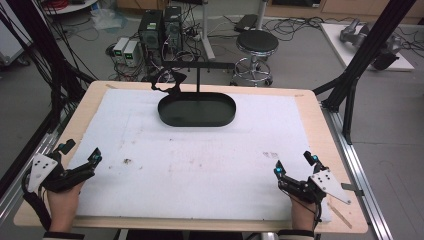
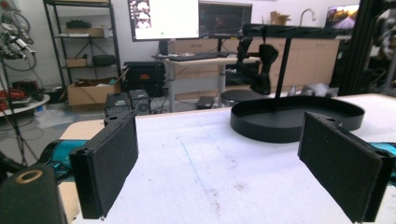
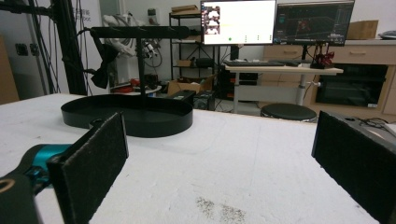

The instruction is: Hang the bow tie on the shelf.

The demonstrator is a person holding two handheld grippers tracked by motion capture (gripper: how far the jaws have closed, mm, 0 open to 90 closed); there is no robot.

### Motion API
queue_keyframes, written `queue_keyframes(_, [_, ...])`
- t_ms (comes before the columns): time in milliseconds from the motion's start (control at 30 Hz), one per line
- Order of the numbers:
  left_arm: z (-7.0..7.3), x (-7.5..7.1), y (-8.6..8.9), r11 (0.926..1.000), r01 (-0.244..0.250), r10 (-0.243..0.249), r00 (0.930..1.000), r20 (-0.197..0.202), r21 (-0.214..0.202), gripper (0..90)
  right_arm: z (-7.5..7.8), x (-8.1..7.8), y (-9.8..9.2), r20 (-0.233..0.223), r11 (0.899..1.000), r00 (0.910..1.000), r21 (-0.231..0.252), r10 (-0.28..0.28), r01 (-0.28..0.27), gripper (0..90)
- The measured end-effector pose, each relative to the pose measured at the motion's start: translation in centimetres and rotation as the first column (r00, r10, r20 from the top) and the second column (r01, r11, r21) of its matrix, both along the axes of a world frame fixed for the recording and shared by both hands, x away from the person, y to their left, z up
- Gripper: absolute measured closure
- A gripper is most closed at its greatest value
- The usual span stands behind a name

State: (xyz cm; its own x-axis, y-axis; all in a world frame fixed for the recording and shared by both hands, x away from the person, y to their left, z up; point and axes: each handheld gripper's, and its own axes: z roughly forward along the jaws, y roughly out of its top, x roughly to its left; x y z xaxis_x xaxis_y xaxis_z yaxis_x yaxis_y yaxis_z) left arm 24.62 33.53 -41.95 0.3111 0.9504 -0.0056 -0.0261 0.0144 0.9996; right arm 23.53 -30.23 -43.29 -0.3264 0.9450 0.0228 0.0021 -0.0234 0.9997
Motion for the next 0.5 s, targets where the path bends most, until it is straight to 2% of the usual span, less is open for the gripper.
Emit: queue_keyframes(500, [0.05, -0.03, -0.28, 0.9999, 0.009, -0.009, 0.9999, 0.006, 0.008, 12.6, 0.18, -0.30, 0.10, 0.006, 1.000, 1.0000, -0.008, -0.002, 0.002, 2.7])
